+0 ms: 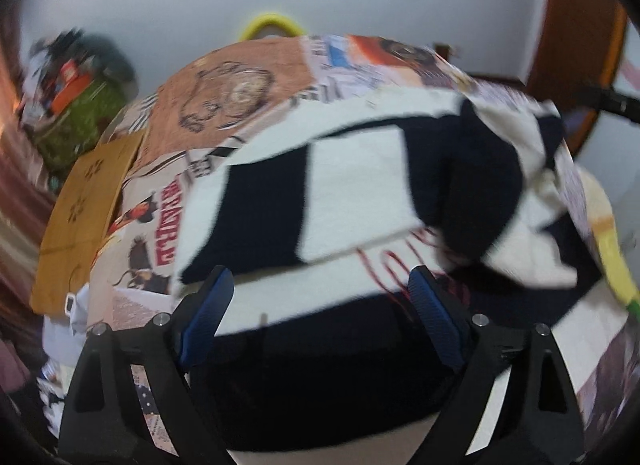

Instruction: Fold small clothes

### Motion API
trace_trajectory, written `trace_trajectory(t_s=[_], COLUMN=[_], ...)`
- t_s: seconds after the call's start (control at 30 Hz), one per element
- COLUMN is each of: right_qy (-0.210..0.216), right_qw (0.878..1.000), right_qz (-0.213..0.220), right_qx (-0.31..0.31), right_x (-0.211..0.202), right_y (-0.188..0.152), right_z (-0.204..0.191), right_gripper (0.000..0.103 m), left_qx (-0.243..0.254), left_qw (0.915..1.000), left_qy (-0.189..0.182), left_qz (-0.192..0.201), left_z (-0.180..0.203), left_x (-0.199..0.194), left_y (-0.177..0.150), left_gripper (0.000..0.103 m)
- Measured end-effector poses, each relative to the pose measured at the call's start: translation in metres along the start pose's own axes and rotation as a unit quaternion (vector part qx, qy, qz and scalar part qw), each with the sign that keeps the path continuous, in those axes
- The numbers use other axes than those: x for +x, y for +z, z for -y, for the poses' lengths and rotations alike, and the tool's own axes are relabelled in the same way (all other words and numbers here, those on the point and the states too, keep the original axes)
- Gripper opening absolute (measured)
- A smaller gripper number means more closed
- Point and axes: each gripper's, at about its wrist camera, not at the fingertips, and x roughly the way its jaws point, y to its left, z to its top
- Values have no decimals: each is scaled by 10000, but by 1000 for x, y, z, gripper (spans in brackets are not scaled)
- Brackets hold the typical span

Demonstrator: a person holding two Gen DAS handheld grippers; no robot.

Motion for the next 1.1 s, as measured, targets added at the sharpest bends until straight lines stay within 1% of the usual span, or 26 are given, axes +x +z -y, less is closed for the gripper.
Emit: trace_trajectory(t_s=[0.1, 0.2, 0.23, 0.3, 0.33, 0.4, 0.5, 0.57, 0.6, 0.63, 0.67, 0.7, 0.73, 0.77, 0.8, 0.83, 0.87, 0.9, 0.97, 1.03, 1.07, 1.1], right_qy=[-123, -176, -186, -178, -170, -169, -144, -137, -147, -166, -177, -173, -159, -151, -144, -137, -132, -124, -121, -128, -130, -136], right_qw=[9999, 9991, 9987, 9977, 9972, 9964, 9952, 9948, 9947, 9946, 9945, 9944, 9943, 9943, 9942, 9941, 9940, 9939, 9937, 9936, 9935, 9935], right_qz=[-82, -212, -254, -311, -329, -352, -349, -343, -339, -333, -333, -327, -315, -305, -296, -285, -280, -279, -289, -301, -310, -316], right_qx=[84, 313, 393, 573, 649, 753, 901, 951, 964, 972, 977, 985, 1003, 1015, 1024, 1035, 1047, 1061, 1079, 1086, 1086, 1088], right_x=[-14, -22, -24, -29, -30, -33, -36, -38, -38, -38, -38, -39, -39, -39, -40, -39, -39, -38, -37, -35, -34, -33], right_y=[-22, -44, -51, -63, -68, -76, -85, -89, -90, -91, -91, -92, -93, -93, -93, -94, -94, -94, -94, -93, -93, -92], right_z=[15, 30, 35, 44, 48, 52, 59, 62, 63, 64, 64, 65, 65, 65, 65, 66, 66, 67, 68, 68, 69, 69], right_gripper=[61, 61, 61, 61, 61, 61, 61, 61, 61, 61, 61, 61, 61, 61, 61, 61, 61, 61, 61, 61, 61, 61], left_qx=[466, 885, 1099, 1428, 1622, 1921, 2511, 2828, 2925, 3006, 3031, 3025, 2962, 2888, 2797, 2637, 2471, 2311, 1822, 1257, 984, 603], left_qw=[9985, 9955, 9933, 9883, 9846, 9784, 9624, 9524, 9495, 9473, 9469, 9476, 9501, 9527, 9558, 9607, 9653, 9693, 9792, 9873, 9900, 9922], left_qy=[273, 288, 313, 477, 583, 664, 810, 819, 794, 734, 689, 657, 620, 585, 536, 440, 314, 192, -64, -328, -463, -673], left_qz=[103, 163, 175, 256, 288, 371, 645, 789, 819, 831, 818, 788, 752, 740, 735, 753, 787, 818, 886, 914, 898, 856], left_z=[31, 58, 69, 85, 94, 107, 131, 145, 151, 157, 160, 163, 164, 164, 163, 158, 154, 150, 134, 114, 102, 85], left_x=[-1, -1, 0, 3, 5, 7, 7, 10, 11, 13, 15, 17, 20, 22, 23, 22, 21, 17, 9, 1, -1, -4], left_y=[-8, -12, -13, -14, -13, -13, -16, -18, -20, -20, -19, -17, -14, -10, -6, -1, 5, 9, 22, 37, 44, 51], left_gripper=[89, 91, 91, 91, 91, 91, 91, 90, 89, 80, 68, 56, 49, 35, 29, 23, 20, 15, 8, 8, 8, 8])
